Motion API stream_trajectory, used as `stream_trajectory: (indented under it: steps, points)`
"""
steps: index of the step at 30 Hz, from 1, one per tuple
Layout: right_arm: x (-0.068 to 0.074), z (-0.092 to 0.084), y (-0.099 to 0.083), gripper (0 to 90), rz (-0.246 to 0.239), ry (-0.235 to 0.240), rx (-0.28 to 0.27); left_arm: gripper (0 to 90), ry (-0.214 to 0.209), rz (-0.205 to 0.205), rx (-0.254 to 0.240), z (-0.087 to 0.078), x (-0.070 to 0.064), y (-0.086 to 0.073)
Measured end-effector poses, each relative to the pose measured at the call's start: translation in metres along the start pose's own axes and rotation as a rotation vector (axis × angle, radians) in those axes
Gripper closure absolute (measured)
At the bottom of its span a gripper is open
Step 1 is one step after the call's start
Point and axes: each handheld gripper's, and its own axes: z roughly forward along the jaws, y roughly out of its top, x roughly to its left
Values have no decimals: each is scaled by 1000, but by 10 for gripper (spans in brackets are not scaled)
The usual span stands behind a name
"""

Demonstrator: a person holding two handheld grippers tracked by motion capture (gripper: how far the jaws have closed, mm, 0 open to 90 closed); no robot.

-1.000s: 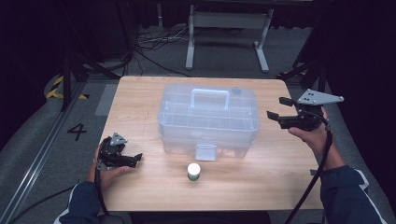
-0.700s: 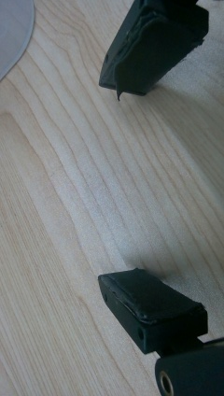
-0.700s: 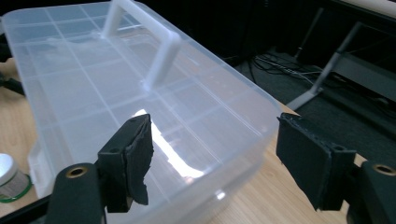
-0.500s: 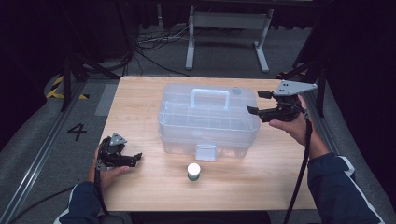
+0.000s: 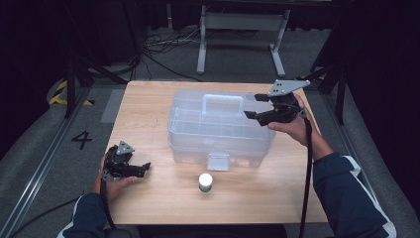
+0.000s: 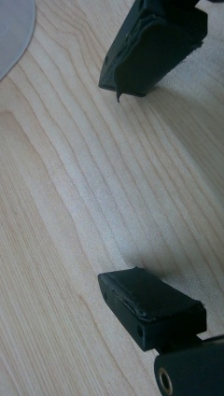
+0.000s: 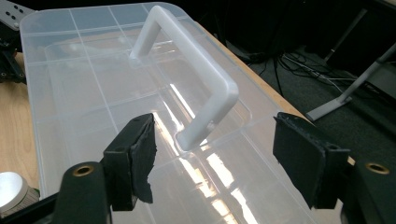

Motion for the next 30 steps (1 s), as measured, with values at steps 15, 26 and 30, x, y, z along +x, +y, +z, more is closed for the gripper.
stream_trajectory:
  steps: [15, 26, 30]
  points:
    - [-5, 22, 8, 331, -5, 20, 38, 82, 0, 0, 0, 0, 0, 0]
    - [-10, 37, 10, 416, 1, 65, 96, 82, 0, 1, 0, 0, 0, 0]
    - [-7, 39, 12, 449, -15, 81, 104, 82, 0, 1, 0, 0, 0, 0]
